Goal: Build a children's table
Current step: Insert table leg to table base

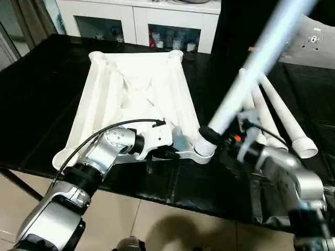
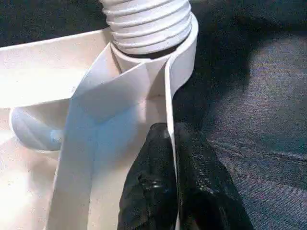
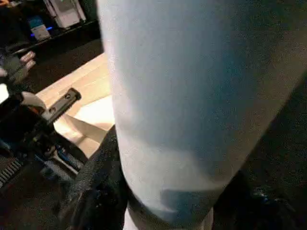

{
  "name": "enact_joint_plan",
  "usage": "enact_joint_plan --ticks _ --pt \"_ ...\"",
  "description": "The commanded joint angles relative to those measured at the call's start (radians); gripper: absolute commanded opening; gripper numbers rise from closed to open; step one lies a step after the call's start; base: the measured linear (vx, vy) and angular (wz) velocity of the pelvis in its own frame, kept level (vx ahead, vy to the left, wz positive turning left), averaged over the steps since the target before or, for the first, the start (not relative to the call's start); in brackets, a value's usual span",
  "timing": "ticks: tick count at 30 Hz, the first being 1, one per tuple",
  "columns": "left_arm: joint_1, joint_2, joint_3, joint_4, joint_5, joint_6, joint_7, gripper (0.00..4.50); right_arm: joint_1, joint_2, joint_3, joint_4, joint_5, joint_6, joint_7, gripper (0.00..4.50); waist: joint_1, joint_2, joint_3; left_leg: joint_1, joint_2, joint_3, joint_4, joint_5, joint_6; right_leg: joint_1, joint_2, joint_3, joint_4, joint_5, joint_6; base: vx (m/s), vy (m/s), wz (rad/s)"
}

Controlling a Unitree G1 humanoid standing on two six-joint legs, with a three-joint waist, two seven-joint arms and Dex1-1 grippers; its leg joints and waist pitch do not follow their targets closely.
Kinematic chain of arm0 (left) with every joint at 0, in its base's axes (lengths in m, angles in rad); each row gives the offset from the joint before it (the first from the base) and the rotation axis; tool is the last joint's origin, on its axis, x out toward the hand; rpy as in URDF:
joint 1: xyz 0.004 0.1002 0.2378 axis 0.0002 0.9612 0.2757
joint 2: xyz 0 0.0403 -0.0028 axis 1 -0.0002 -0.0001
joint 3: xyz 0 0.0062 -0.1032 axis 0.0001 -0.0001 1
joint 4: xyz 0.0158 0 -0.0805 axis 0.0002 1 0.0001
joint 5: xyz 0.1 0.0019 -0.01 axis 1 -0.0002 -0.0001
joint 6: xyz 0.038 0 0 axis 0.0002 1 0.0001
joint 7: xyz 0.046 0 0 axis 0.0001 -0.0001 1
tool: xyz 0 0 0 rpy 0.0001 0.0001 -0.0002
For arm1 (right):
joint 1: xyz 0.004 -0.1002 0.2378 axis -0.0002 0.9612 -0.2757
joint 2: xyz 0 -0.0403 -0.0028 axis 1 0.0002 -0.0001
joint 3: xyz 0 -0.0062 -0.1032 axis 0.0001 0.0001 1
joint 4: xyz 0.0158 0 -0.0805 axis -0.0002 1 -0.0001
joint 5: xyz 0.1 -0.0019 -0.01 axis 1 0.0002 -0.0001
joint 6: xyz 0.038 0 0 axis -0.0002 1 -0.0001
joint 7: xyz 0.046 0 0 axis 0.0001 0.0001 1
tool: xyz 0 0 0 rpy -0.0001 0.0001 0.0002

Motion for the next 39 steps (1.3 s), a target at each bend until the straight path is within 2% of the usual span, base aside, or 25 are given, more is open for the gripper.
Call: enact_joint_plan --ticks 1,5,8,11,13,16,20,21,23,24,25,28,29,30,33,35,36,37,38,39 --pt "-0.014 0.005 0.018 -0.005 0.013 -0.006 0.016 0.00 0.053 -0.024 0.050 0.034 -0.081 0.013 -0.017 1.89 -0.005 0.004 -0.065 0.017 0.048 -0.016 -0.080 -0.220 0.005 0.048 -0.075 0.051 -0.080 -0.149 -0.206 0.000 0.000 0.00" --pt "-0.011 0.003 0.017 -0.008 0.017 -0.008 0.018 0.00 0.065 -0.053 0.119 0.014 -0.164 -0.044 -0.011 1.89 -0.006 0.006 -0.066 0.018 0.048 -0.016 -0.080 -0.218 0.005 0.048 -0.074 0.051 -0.080 -0.143 -0.201 0.000 0.000 0.00" --pt "-0.012 0.005 0.014 -0.007 0.022 -0.011 0.015 0.00 0.049 -0.071 0.165 0.032 -0.204 -0.062 -0.004 1.89 -0.009 0.005 -0.060 0.019 0.048 -0.016 -0.085 -0.255 0.002 0.045 -0.075 0.051 -0.088 -0.209 -0.189 0.000 0.000 0.00" --pt "-0.018 0.014 0.005 -0.005 0.033 -0.025 0.001 0.00 0.030 -0.089 0.211 0.056 -0.227 -0.058 0.026 1.89 -0.015 0.005 -0.051 0.020 0.049 -0.019 -0.091 -0.296 -0.003 0.041 -0.075 0.052 -0.096 -0.274 -0.172 0.000 0.000 0.00" --pt "-0.020 0.016 0.003 -0.003 0.036 -0.029 -0.002 0.00 0.027 -0.092 0.219 0.061 -0.229 -0.053 0.032 1.89 -0.019 0.006 -0.052 0.023 0.051 -0.019 -0.092 -0.309 -0.003 0.039 -0.075 0.054 -0.097 -0.276 -0.172 0.000 0.000 0.00" --pt "-0.033 0.022 -0.004 0.010 0.042 -0.050 -0.018 0.00 0.021 -0.111 0.251 0.084 -0.240 -0.038 0.070 1.89 -0.024 0.006 -0.040 0.022 0.049 -0.020 -0.096 -0.334 0.000 0.036 -0.073 0.054 -0.102 -0.289 -0.168 0.000 0.000 0.00" --pt "-0.075 0.019 -0.006 0.046 0.042 -0.089 -0.051 0.00 -0.009 -0.089 0.249 0.133 -0.225 -0.022 0.087 1.89 -0.030 0.011 -0.017 0.029 0.047 -0.024 -0.106 -0.402 -0.006 0.028 -0.075 0.056 -0.114 -0.387 -0.153 0.000 0.000 0.00" --pt "-0.079 0.019 -0.006 0.049 0.041 -0.088 -0.054 0.00 -0.009 -0.089 0.250 0.133 -0.225 -0.023 0.088 1.89 -0.031 0.007 -0.016 0.035 0.047 -0.025 -0.107 -0.424 -0.010 0.029 -0.076 0.057 -0.120 -0.430 -0.144 0.000 0.000 0.00" --pt "-0.114 0.016 -0.005 0.097 0.054 -0.106 -0.048 0.00 -0.026 -0.083 0.260 0.147 -0.228 -0.018 0.092 1.89 -0.030 0.008 -0.013 0.038 0.046 -0.026 -0.111 -0.420 -0.010 0.030 -0.078 0.058 -0.125 -0.457 -0.133 0.000 0.000 0.00" --pt "-0.133 0.015 -0.004 0.122 0.060 -0.117 -0.045 0.00 -0.034 -0.081 0.266 0.150 -0.228 -0.013 0.094 1.89 -0.030 0.010 -0.009 0.038 0.047 -0.027 -0.114 -0.400 -0.009 0.031 -0.080 0.058 -0.126 -0.447 -0.133 0.000 0.000 0.00" --pt "-0.152 0.016 -0.001 0.147 0.067 -0.126 -0.039 0.00 -0.042 -0.077 0.272 0.153 -0.228 -0.003 0.096 1.89 -0.031 0.007 -0.008 0.040 0.047 -0.026 -0.117 -0.389 -0.005 0.031 -0.078 0.058 -0.129 -0.435 -0.134 0.000 0.000 0.00" --pt "-0.185 0.024 0.007 0.190 0.074 -0.141 -0.042 0.00 -0.060 -0.063 0.284 0.165 -0.230 0.010 0.101 1.89 -0.032 0.007 -0.002 0.033 0.048 -0.026 -0.120 -0.356 0.002 0.035 -0.080 0.059 -0.126 -0.402 -0.154 0.000 0.000 0.00" --pt "-0.189 0.027 0.009 0.197 0.075 -0.144 -0.044 0.00 -0.066 -0.057 0.286 0.173 -0.235 0.009 0.098 1.89 -0.033 0.005 -0.001 0.033 0.048 -0.026 -0.120 -0.359 0.002 0.035 -0.081 0.059 -0.127 -0.408 -0.156 0.000 0.000 0.00" --pt "-0.193 0.029 0.010 0.205 0.075 -0.148 -0.046 0.00 -0.070 -0.052 0.287 0.178 -0.239 0.008 0.097 1.89 -0.034 0.007 0.000 0.033 0.049 -0.027 -0.122 -0.363 0.000 0.034 -0.082 0.059 -0.126 -0.417 -0.159 0.000 0.000 0.00" --pt "-0.178 0.041 0.027 0.195 0.065 -0.126 -0.042 0.00 -0.083 -0.030 0.280 0.185 -0.240 0.014 0.074 1.89 -0.039 -0.002 0.004 0.034 0.052 -0.028 -0.125 -0.376 -0.003 0.032 -0.085 0.061 -0.129 -0.448 -0.158 0.000 0.000 0.00" --pt "-0.167 0.045 0.035 0.186 0.058 -0.115 -0.040 0.00 -0.085 -0.024 0.276 0.184 -0.238 0.018 0.064 1.89 -0.040 0.001 0.006 0.037 0.053 -0.029 -0.127 -0.385 -0.008 0.028 -0.086 0.062 -0.130 -0.464 -0.158 0.000 0.000 0.00" --pt "-0.152 0.049 0.049 0.180 0.048 -0.103 -0.033 0.00 -0.087 -0.015 0.269 0.182 -0.234 0.025 0.048 1.89 -0.045 -0.009 0.008 0.036 0.053 -0.029 -0.129 -0.397 -0.010 0.027 -0.086 0.063 -0.134 -0.493 -0.150 0.000 0.000 0.00" --pt "-0.137 0.053 0.061 0.167 0.037 -0.086 -0.029 0.00 -0.087 -0.011 0.264 0.181 -0.236 0.027 0.036 1.89 -0.047 -0.002 0.011 0.038 0.055 -0.032 -0.131 -0.411 -0.016 0.025 -0.090 0.063 -0.135 -0.524 -0.147 0.000 0.000 0.00" --pt "-0.119 0.058 0.073 0.149 0.027 -0.062 -0.022 0.00 -0.086 -0.005 0.259 0.181 -0.239 0.029 0.022 1.89 -0.049 -0.002 0.012 0.038 0.054 -0.032 -0.131 -0.417 -0.017 0.023 -0.089 0.063 -0.137 -0.538 -0.143 0.000 0.000 0.00" --pt "-0.065 0.073 0.098 0.074 0.006 0.005 -0.007 0.00 -0.087 0.008 0.244 0.184 -0.243 0.035 -0.013 1.89 -0.052 -0.002 0.012 0.035 0.058 -0.036 -0.134 -0.423 -0.024 0.025 -0.092 0.063 -0.134 -0.544 -0.144 0.000 0.000 0.00"
